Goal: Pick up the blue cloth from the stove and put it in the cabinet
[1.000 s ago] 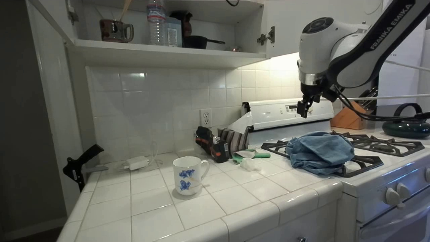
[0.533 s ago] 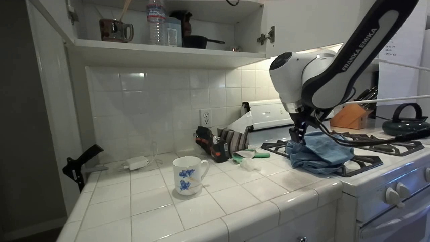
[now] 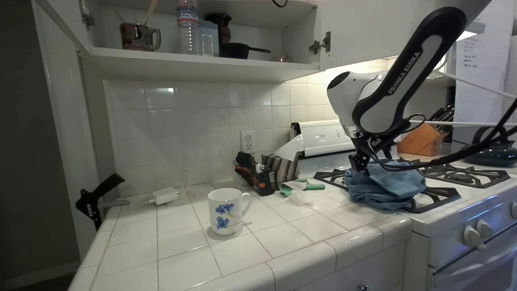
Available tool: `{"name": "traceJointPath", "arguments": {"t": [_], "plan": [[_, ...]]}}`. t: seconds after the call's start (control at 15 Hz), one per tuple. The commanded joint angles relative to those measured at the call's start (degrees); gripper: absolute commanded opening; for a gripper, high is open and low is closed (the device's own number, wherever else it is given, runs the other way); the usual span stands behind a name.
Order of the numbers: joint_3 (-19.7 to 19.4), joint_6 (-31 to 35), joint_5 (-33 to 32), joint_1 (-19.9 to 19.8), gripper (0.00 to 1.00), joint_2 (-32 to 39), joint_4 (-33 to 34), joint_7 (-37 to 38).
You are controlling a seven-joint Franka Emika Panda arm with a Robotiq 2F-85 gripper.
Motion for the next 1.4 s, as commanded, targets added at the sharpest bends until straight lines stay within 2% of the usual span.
{"name": "traceJointPath", "arguments": {"t": [0.0, 0.73, 0.8, 0.93, 1.2, 1.33], "plan": [[-2.2, -0.8, 7.5, 0.8, 1.00, 4.8, 6.1, -2.1], [-6.9, -3.1, 26.2, 1.7, 0.99, 12.5, 13.2, -7.8], [-7.3, -3.3, 27.4, 1.7, 0.78, 12.9, 13.5, -8.1], [-8.0, -4.0, 29.0, 1.9, 0.72, 13.6, 14.1, -8.3], [-8.8, -4.6, 31.0, 2.6, 0.42, 14.4, 15.0, -8.0], [-9.2, -4.9, 31.2, 3.1, 0.30, 14.5, 15.0, -7.7]]}}
